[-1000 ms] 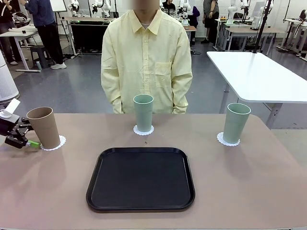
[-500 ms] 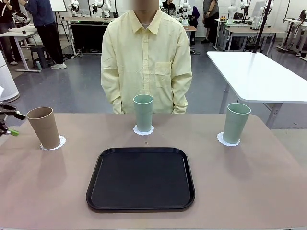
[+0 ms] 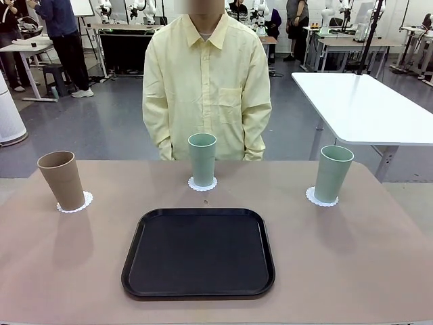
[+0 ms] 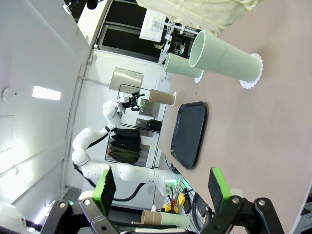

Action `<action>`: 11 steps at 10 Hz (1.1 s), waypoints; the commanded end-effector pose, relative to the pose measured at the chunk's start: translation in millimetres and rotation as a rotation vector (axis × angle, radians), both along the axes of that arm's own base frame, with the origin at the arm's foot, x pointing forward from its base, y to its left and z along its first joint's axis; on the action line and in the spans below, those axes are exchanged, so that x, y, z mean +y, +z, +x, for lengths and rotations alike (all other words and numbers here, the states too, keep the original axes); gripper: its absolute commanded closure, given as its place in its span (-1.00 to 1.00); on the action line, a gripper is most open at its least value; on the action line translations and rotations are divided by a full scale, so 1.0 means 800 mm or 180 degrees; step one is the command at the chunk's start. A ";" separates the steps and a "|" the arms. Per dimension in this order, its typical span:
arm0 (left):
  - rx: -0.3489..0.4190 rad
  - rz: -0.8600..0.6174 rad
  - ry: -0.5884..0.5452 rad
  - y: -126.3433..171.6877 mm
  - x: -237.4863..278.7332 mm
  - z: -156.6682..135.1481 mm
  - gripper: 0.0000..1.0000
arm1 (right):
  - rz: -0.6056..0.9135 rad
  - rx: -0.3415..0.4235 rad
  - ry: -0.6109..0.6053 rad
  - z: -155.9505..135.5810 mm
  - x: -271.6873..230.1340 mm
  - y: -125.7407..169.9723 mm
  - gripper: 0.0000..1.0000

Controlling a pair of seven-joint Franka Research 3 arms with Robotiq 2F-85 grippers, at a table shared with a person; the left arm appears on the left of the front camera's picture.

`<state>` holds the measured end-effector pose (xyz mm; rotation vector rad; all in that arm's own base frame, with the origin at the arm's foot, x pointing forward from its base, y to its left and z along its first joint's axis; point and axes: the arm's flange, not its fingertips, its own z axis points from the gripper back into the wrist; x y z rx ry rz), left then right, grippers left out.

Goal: Place coasters on the table and set cups on them.
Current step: Take one Reusable plastic cup from the Flat Tray and place it on a coaster set by the human.

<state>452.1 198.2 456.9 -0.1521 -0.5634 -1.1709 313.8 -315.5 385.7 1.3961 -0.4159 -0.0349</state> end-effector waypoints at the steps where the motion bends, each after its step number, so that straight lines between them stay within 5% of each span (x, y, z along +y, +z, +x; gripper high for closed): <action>1: 0.0408 0.0148 0.0039 0.039 -0.035 -0.025 -1.00 | -0.0007 0.0017 -0.0019 -0.001 0.000 0.000 -1.00; 5: 0.0514 0.0420 0.0103 0.072 -0.091 -0.070 -1.00 | -0.0007 0.0017 -0.0019 -0.001 0.000 0.000 -1.00; 11: 0.0505 0.0336 0.0031 0.081 -0.088 -0.064 -1.00 | -0.0007 0.0017 -0.0019 -0.001 0.000 0.000 -1.00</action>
